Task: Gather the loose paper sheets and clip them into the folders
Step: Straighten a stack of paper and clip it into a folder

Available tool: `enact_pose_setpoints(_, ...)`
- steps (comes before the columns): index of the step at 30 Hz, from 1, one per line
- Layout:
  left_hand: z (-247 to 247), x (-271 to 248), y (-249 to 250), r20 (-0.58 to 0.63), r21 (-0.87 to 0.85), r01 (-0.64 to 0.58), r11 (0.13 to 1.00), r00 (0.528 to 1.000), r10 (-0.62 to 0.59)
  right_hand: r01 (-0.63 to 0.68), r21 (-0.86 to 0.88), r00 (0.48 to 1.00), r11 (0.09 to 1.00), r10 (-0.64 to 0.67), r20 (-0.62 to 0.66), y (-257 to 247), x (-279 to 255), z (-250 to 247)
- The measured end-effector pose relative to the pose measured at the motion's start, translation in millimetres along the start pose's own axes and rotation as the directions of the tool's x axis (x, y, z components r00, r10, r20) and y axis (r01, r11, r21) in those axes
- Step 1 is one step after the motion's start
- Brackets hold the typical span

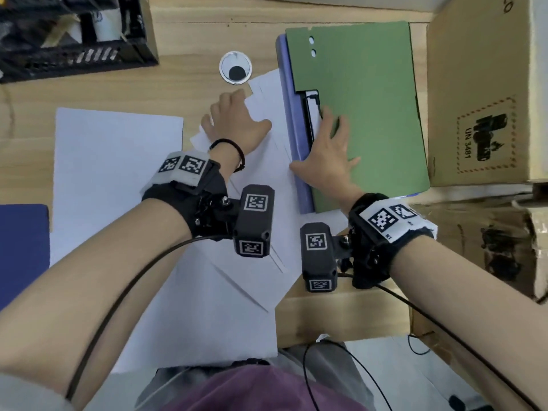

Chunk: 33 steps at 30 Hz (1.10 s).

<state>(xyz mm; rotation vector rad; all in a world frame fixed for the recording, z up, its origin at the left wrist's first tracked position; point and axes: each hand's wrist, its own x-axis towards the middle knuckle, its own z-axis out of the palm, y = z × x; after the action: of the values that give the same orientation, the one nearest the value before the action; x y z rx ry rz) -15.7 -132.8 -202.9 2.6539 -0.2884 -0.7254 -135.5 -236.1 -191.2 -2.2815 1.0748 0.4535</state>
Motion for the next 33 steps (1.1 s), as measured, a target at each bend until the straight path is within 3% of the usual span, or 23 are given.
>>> enact_pose_setpoints(3,0.6,6.2,7.2,-0.011,0.04,-0.011,0.999,1.0,0.011,-0.027,-0.037,0.999,0.999,0.028,0.035,-1.4,3.2,-1.3)
enact_pose_setpoints(8,-7.8,22.7,16.3,0.042,0.036,0.078,0.996,0.996,-0.079,0.0,-0.192,0.998,0.981,0.012,0.065,-6.4,5.4,4.8)
enact_pose_setpoints(11,-11.5,28.2,18.1,0.024,0.053,0.035,0.998,0.999,-0.037,-0.002,-0.235,0.998,0.972,0.018,0.067,-8.6,4.8,6.0)
enact_pose_setpoints(15,-5.2,19.5,21.5,0.079,0.159,-0.059,0.986,0.996,0.047,-0.009,-0.223,0.999,0.975,0.019,0.046,-13.0,2.3,10.7)
enact_pose_setpoints(21,-11.6,20.7,22.6,0.096,0.116,-0.069,0.991,0.994,0.058,-0.004,-0.153,0.999,0.988,-0.003,-0.042,-11.5,-2.0,17.1)
enact_pose_setpoints(27,-10.5,13.3,31.8,0.183,-0.013,-0.071,0.997,0.98,0.072,0.148,-0.134,0.976,0.98,-0.167,-0.142,-2.7,-16.0,2.2)
enact_pose_setpoints(30,-1.2,6.9,35.9,0.25,-0.166,-0.012,0.986,0.967,0.054,0.243,-0.133,0.949,0.961,-0.264,-0.171,2.5,-19.2,-9.2)
enact_pose_setpoints(33,3.1,-1.7,40.4,0.238,-0.346,0.035,0.938,0.97,0.051,0.297,-0.104,0.933,0.949,-0.311,-0.183,2.3,-21.4,-18.9)
